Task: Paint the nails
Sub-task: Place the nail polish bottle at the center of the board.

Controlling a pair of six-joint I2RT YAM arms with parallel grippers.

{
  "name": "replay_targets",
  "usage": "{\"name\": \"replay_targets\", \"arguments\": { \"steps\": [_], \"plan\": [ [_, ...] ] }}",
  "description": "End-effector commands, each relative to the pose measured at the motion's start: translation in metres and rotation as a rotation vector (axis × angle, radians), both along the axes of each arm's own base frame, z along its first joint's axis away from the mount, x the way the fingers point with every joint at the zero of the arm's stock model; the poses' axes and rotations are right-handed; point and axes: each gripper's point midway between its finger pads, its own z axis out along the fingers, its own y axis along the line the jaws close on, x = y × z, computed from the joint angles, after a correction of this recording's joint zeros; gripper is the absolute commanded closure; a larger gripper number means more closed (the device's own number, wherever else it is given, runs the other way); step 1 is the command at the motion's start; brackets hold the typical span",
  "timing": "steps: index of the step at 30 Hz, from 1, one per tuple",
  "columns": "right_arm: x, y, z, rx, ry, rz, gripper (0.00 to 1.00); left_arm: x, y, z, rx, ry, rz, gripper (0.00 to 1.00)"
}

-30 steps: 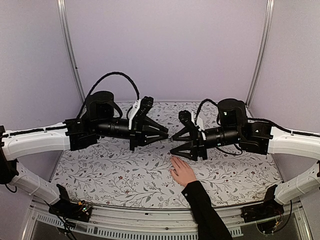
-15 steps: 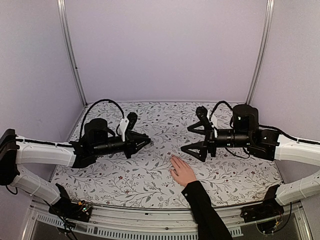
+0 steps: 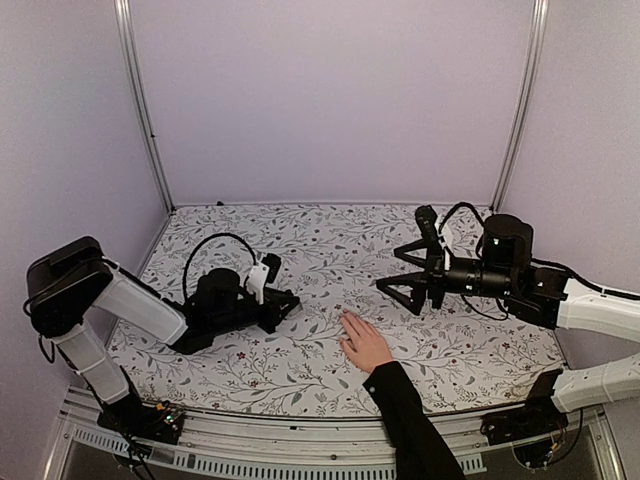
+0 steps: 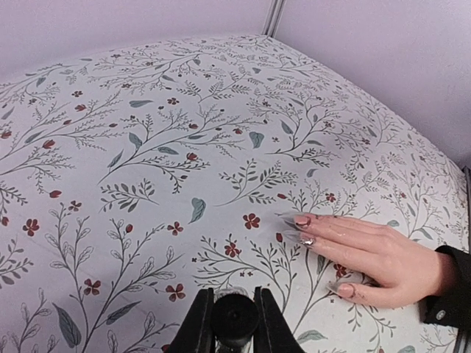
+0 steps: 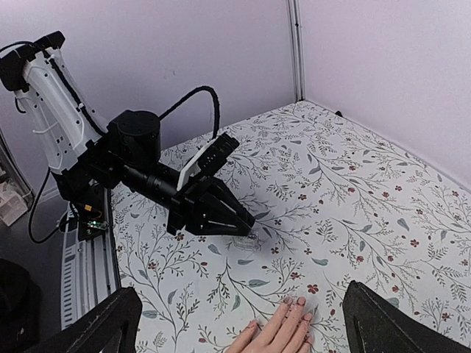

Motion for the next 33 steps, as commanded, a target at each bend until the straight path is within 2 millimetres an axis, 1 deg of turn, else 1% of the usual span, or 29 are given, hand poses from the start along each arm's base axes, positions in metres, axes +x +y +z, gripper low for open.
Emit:
{"name": "replay_targets", "arguments": {
  "steps": [1,6,11,13,17,19,24,27,29,31,33],
  "plan": [
    [0.002,-0.004,0.008,0.033,-0.012,-0.023,0.01,0.006,-0.003,0.001,-0.057,-0.039,0.038,1.00],
    [0.003,-0.004,0.006,0.033,-0.006,-0.025,0.01,0.008,-0.002,-0.017,-0.050,-0.024,0.066,0.97],
    [0.002,-0.004,0.006,0.034,-0.006,-0.027,0.01,0.009,-0.006,-0.029,-0.044,-0.020,0.064,0.96],
    [0.003,-0.004,0.007,0.034,-0.005,-0.027,0.01,0.008,-0.007,-0.037,-0.033,-0.012,0.065,0.95],
    [0.002,-0.005,0.009,0.040,-0.006,-0.027,0.01,0.007,-0.012,-0.042,-0.013,-0.021,0.066,0.92],
    [0.001,-0.005,0.010,0.042,-0.007,-0.028,0.01,0.005,-0.013,-0.043,-0.002,-0.025,0.067,0.87],
    [0.000,-0.006,0.013,0.051,-0.007,-0.027,0.01,0.002,-0.018,-0.042,0.031,-0.036,0.068,0.63],
    [-0.001,-0.007,0.014,0.054,-0.002,-0.027,0.01,-0.001,-0.019,-0.039,0.049,-0.037,0.065,0.55],
    [-0.001,-0.008,0.015,0.059,0.002,-0.028,0.01,-0.003,-0.018,-0.033,0.045,-0.044,0.067,0.52],
    [-0.002,-0.008,0.016,0.063,0.003,-0.030,0.01,-0.003,-0.015,-0.023,0.036,-0.058,0.073,0.46],
    [-0.001,-0.009,0.018,0.068,0.010,-0.037,0.01,-0.003,-0.015,-0.010,0.035,-0.075,0.074,0.42]
  ]
}}
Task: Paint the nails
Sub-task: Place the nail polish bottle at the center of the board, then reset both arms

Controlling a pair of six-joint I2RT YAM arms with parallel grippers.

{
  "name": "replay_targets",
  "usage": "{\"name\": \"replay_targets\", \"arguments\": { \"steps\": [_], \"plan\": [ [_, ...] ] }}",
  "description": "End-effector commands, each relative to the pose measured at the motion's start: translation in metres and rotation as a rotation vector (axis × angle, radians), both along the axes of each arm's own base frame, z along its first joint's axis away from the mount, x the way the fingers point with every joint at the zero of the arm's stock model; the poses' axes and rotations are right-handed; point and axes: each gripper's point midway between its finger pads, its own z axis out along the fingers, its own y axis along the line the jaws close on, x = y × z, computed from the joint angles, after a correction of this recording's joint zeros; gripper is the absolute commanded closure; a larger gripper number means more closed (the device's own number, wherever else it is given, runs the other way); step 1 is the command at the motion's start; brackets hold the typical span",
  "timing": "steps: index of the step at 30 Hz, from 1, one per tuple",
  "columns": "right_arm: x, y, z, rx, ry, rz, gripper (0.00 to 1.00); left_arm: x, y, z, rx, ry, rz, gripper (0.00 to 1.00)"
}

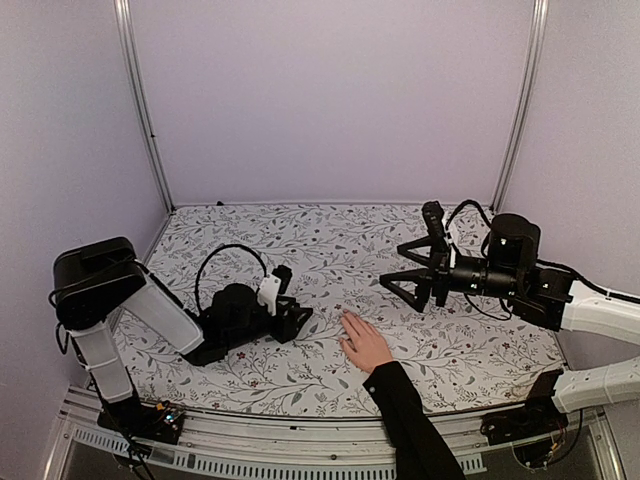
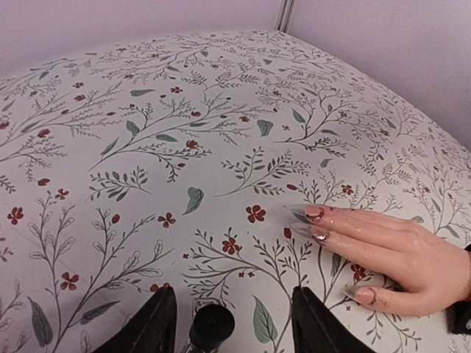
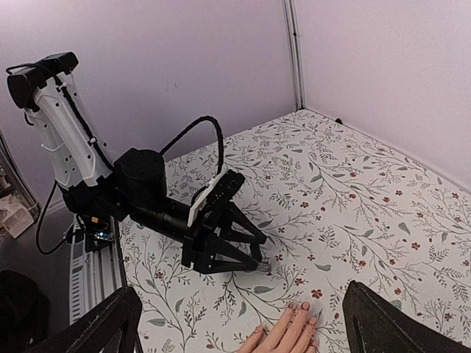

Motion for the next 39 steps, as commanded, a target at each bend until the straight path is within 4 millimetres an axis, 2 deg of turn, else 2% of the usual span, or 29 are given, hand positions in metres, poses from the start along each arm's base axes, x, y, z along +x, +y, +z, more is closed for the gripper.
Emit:
{"name": "replay_targets", "arguments": {
  "steps": [1,5,6,7,10,13,16,19,22,26,29,33,36,39],
  "plan": [
    [0.002,-0.005,0.008,0.029,0.008,-0.032,0.01,0.000,0.000,0.040,-0.016,-0.062,0.008,0.37],
    [0.007,-0.005,0.004,0.023,0.048,-0.044,0.01,0.001,-0.005,0.084,-0.014,-0.081,-0.024,0.21],
    [0.009,-0.004,0.003,0.026,0.066,-0.043,0.01,0.001,-0.005,0.098,-0.021,-0.085,-0.033,0.07],
    [0.011,-0.004,0.001,0.023,0.089,-0.036,0.01,0.002,-0.003,0.112,-0.033,-0.084,-0.041,0.01],
    [0.023,-0.004,-0.008,0.022,0.161,-0.040,0.01,0.011,0.012,0.156,-0.083,-0.068,-0.048,0.00],
    [0.035,-0.010,-0.012,0.036,0.196,-0.065,0.01,0.018,0.033,0.192,-0.116,-0.078,-0.032,0.00],
    [0.044,-0.015,-0.015,0.050,0.219,-0.093,0.01,0.026,0.057,0.215,-0.136,-0.088,0.010,0.00],
    [0.058,-0.027,-0.021,0.057,0.239,-0.148,0.01,0.037,0.088,0.225,-0.156,-0.076,0.069,0.00],
    [0.078,-0.053,-0.025,0.095,0.267,-0.234,0.01,0.049,0.122,0.216,-0.172,-0.034,0.149,0.00],
    [0.104,-0.093,-0.047,0.120,0.324,-0.372,0.01,0.057,0.154,0.182,-0.232,0.069,0.214,0.00],
    [0.117,-0.122,-0.073,0.119,0.371,-0.475,0.01,0.054,0.161,0.162,-0.243,0.095,0.234,0.00],
    [0.123,-0.150,-0.106,0.100,0.407,-0.592,0.01,0.051,0.168,0.135,-0.226,0.133,0.275,0.00],
    [0.121,-0.160,-0.121,0.093,0.427,-0.634,0.01,0.049,0.172,0.117,-0.208,0.161,0.294,0.00],
    [0.120,-0.162,-0.127,0.092,0.430,-0.645,0.01,0.048,0.175,0.103,-0.192,0.184,0.313,0.00]
  ]
}}
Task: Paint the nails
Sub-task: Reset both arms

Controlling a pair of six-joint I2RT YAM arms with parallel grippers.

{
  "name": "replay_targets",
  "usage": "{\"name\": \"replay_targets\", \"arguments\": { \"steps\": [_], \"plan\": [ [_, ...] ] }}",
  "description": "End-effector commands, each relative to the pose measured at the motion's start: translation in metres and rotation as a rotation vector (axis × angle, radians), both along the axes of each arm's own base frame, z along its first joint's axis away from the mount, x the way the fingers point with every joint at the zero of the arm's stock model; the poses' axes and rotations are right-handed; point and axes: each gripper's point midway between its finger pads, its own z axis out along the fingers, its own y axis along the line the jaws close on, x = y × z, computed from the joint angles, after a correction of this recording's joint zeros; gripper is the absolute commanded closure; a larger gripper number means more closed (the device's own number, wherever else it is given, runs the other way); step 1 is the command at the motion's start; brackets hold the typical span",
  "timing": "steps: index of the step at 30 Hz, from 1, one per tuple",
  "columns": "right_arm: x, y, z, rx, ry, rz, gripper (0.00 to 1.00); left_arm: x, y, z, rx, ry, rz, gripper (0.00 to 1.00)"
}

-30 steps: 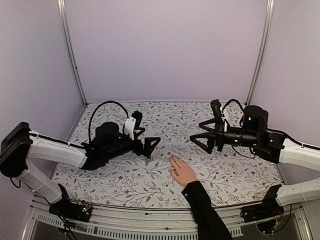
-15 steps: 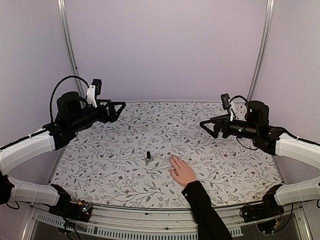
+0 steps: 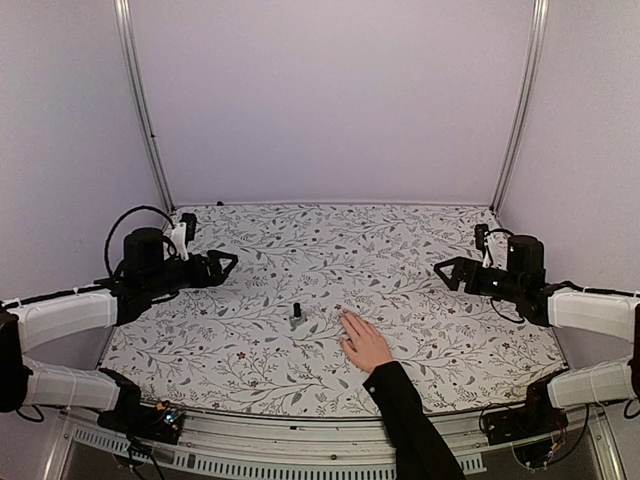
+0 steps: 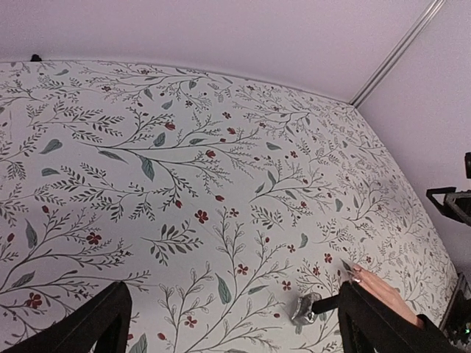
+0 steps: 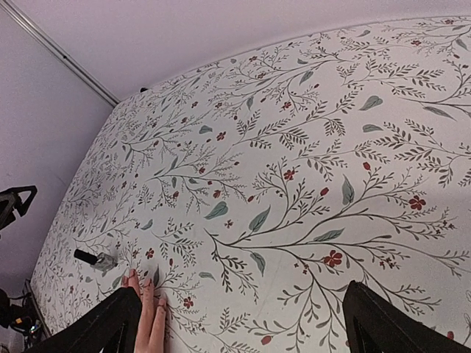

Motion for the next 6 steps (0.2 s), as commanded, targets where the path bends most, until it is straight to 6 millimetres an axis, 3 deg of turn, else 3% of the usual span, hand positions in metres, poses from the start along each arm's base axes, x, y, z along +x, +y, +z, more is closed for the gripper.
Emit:
{"name": "replay_targets", "arguments": {
  "steps": [1,6],
  "plan": [
    [0.0070,-0.0081,0.0030,0.004,-0.041,-0.054,0.01,0.0021,0.0048,-0.0114,-0.003,0.008,0.027,0.00],
    [0.0072,-0.0094,0.0011,-0.006,-0.043,-0.059,0.01,0.0044,0.0061,-0.0103,0.005,0.003,0.037,0.00]
  ]
}}
